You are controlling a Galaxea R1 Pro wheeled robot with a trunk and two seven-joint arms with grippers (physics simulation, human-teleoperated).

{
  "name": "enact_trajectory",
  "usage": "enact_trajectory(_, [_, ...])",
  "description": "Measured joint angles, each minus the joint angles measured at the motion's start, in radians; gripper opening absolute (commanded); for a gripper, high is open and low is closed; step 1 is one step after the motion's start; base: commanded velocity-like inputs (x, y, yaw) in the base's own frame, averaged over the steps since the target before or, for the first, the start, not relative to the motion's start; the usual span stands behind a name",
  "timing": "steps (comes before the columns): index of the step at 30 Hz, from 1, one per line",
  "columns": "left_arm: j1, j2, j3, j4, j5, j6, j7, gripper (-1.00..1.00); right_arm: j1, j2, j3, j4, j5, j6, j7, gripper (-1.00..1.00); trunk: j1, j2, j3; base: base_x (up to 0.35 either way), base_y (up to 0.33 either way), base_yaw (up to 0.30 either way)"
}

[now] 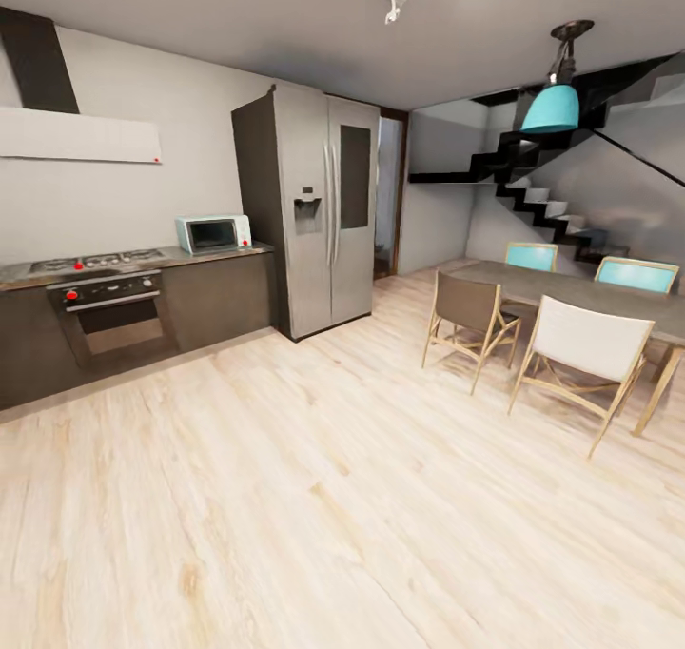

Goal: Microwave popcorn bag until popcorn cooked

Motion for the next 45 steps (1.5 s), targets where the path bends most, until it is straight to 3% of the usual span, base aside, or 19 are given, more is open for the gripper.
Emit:
enact_trajectory(16, [0.000,0.000,0.000,0.000,0.000,0.002,0.004,1.00,0.000,0.001,-0.001,0.000,-0.002,-0.003,-0.001,1.00,0.000,0.000,0.000,0.329,0.000,0.264])
enact_trajectory(45, [0.000,0.001,0.000,0.000,0.001,0.003,0.004,1.00,0.000,-0.001,-0.001,0.000,0.001,-0.003,-0.001,1.00,0.000,0.000,0.000,0.329,0.000,0.032])
